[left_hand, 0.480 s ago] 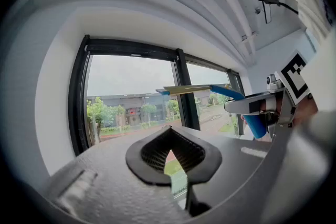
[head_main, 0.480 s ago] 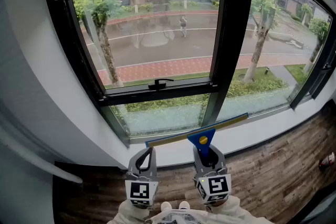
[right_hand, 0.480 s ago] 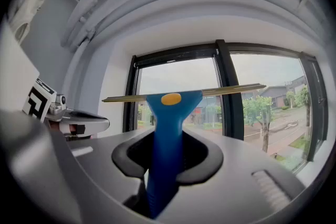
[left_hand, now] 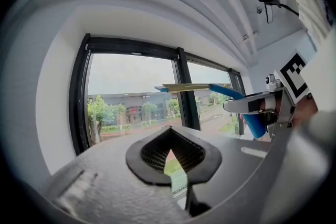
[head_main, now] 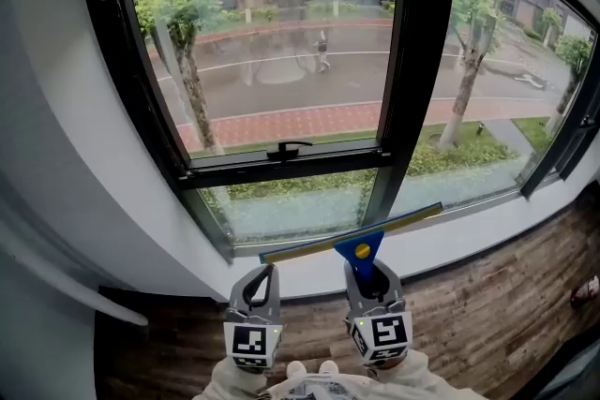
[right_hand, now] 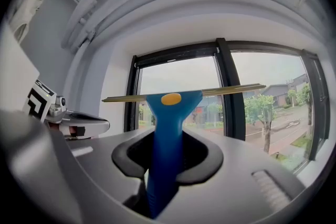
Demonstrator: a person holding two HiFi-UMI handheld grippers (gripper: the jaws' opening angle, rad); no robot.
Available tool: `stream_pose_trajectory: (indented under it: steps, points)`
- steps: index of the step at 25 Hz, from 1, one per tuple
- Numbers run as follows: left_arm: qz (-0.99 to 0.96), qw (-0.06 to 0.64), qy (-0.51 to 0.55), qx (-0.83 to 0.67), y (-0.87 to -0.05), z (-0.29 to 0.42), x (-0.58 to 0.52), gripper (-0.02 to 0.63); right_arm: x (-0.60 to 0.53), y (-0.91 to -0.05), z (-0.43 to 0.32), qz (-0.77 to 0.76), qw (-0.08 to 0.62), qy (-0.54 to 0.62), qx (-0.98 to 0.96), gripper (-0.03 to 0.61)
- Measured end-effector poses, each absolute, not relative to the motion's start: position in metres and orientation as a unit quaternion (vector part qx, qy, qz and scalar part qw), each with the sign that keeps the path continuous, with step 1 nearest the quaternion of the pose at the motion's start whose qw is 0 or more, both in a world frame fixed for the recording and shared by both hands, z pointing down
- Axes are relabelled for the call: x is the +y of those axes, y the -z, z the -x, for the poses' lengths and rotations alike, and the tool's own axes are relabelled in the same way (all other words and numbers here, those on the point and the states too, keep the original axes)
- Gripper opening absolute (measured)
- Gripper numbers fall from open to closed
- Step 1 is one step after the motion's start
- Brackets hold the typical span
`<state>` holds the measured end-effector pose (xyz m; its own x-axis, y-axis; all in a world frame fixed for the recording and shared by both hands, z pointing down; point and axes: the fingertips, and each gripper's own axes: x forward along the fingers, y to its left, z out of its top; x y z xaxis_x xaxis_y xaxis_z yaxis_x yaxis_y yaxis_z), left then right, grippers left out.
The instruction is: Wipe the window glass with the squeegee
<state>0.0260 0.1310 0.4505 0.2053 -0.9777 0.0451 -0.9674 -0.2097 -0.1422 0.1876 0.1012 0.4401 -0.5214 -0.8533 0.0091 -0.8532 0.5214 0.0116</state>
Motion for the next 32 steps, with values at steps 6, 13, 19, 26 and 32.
stream_pose_trajectory:
  steps: [6, 13, 19, 26, 32]
  points:
    - [0.764, 0.039, 0.06, 0.641, -0.457, -0.021, 0.122, 0.0, 0.087, -0.44, -0.189, -0.481, -0.003, -0.003, -0.877, 0.107]
    - [0.766, 0.057, 0.066, 0.637, -0.439, -0.006, 0.078, 0.0, 0.039, -0.432, -0.178, -0.489, -0.008, 0.0, -0.872, 0.107]
    - [0.771, 0.056, 0.053, 0.633, -0.442, 0.033, 0.022, 0.0, -0.006, -0.437, -0.14, -0.495, -0.002, 0.006, -0.869, 0.107]
    - [0.784, 0.068, 0.048, 0.616, -0.433, 0.091, -0.05, 0.0, -0.077, -0.43, -0.077, -0.511, -0.001, 0.013, -0.86, 0.107]
    - [0.787, 0.078, 0.037, 0.61, -0.421, 0.138, -0.093, 0.0, -0.117, -0.423, -0.032, -0.515, -0.001, 0.015, -0.857, 0.107]
